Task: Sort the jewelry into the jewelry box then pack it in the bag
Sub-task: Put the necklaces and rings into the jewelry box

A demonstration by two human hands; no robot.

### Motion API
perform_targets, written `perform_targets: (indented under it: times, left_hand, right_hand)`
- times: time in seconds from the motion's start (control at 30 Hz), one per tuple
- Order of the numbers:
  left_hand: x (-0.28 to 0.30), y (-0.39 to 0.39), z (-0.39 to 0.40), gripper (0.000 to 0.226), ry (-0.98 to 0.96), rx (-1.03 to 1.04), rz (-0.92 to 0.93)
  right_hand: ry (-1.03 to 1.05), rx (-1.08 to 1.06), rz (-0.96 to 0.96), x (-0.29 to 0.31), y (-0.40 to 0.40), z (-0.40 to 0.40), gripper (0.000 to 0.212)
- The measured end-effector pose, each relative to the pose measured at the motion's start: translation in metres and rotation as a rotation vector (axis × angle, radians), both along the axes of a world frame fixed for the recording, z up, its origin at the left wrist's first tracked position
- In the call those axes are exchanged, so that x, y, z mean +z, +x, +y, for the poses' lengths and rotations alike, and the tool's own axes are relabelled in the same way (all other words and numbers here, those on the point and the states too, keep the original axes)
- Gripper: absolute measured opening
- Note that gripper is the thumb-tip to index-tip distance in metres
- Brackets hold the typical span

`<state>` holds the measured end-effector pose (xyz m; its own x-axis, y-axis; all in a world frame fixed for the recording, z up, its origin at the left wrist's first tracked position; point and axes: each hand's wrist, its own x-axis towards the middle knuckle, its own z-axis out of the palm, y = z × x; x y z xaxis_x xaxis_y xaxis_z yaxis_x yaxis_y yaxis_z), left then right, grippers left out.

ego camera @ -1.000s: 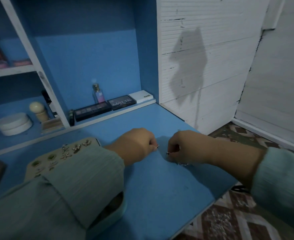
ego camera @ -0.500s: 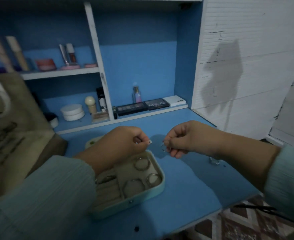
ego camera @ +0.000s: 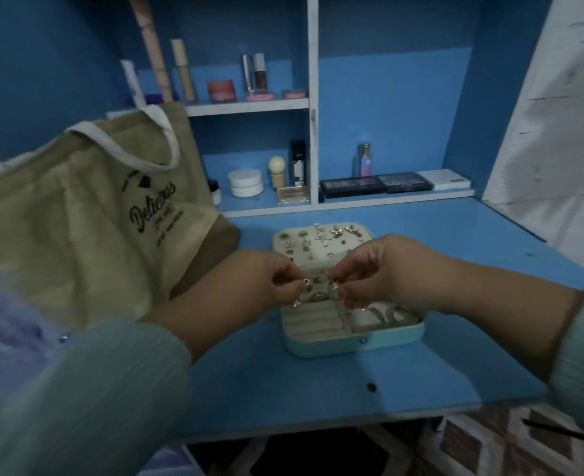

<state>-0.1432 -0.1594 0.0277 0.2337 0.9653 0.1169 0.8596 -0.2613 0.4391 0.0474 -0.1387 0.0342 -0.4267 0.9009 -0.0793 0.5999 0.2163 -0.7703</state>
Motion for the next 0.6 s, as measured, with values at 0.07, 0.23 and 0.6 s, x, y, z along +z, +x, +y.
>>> perform_targets:
  times: [0.07,0.23,0.6]
  left_hand:
    - [-0.003,-0.004,-0.003,0.017,-0.01,0.006,-0.015]
    - [-0.009,-0.007,-0.005,0.018,-0.036,-0.001,-0.081]
    - [-0.015,-0.007,-0.007,0.018,-0.023,-0.072,-0.063]
  right_hand:
    - [0.071,0.029,-0.067,-0.001,-0.006,-0.002,0.016]
    - [0.278,0.107,-0.185,-0.01,-0.014,-0.002,0.018]
    - [0.342,0.114,-0.172,-0.019,-0.015,0.003,0.023]
